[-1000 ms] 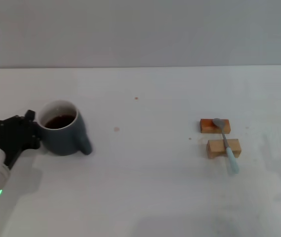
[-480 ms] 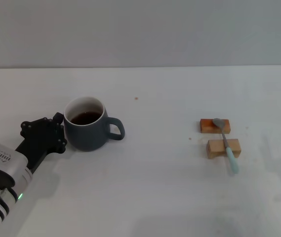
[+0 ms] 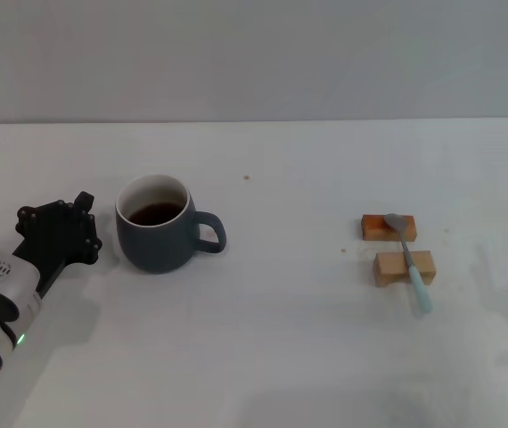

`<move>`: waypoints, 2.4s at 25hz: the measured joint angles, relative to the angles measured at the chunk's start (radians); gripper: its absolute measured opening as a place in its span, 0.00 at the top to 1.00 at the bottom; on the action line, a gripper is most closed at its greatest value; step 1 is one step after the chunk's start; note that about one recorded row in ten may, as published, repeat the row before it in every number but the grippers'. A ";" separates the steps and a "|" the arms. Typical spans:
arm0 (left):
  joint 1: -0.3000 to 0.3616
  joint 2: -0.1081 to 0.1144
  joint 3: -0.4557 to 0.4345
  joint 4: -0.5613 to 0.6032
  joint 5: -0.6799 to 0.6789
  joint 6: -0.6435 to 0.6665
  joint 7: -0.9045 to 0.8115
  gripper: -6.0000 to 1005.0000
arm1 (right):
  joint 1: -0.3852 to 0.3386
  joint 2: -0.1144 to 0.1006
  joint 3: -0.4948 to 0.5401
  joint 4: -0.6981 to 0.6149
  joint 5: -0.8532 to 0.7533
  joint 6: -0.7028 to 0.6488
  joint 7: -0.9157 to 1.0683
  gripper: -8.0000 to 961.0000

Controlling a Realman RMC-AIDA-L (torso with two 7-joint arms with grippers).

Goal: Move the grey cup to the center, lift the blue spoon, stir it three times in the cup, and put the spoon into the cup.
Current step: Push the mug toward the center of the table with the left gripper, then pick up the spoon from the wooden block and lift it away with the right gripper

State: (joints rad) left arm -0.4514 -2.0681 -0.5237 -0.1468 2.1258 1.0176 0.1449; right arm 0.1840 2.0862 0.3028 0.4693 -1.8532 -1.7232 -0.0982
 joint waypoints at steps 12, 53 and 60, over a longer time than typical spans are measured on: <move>-0.010 -0.005 0.034 -0.037 0.007 -0.002 0.001 1.00 | 0.000 0.000 -0.012 0.000 0.000 -0.003 0.000 0.29; 0.199 0.002 -0.151 -0.115 -0.002 0.230 -0.113 1.00 | -0.006 0.001 -0.088 0.013 0.004 0.097 -0.006 0.29; 0.209 0.001 -0.154 -0.101 -0.001 0.227 -0.127 1.00 | -0.030 0.003 -0.106 0.004 0.002 0.124 -0.008 0.29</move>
State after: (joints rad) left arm -0.2425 -2.0672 -0.6777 -0.2482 2.1245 1.2446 0.0183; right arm 0.1542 2.0892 0.1964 0.4729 -1.8515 -1.5988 -0.1057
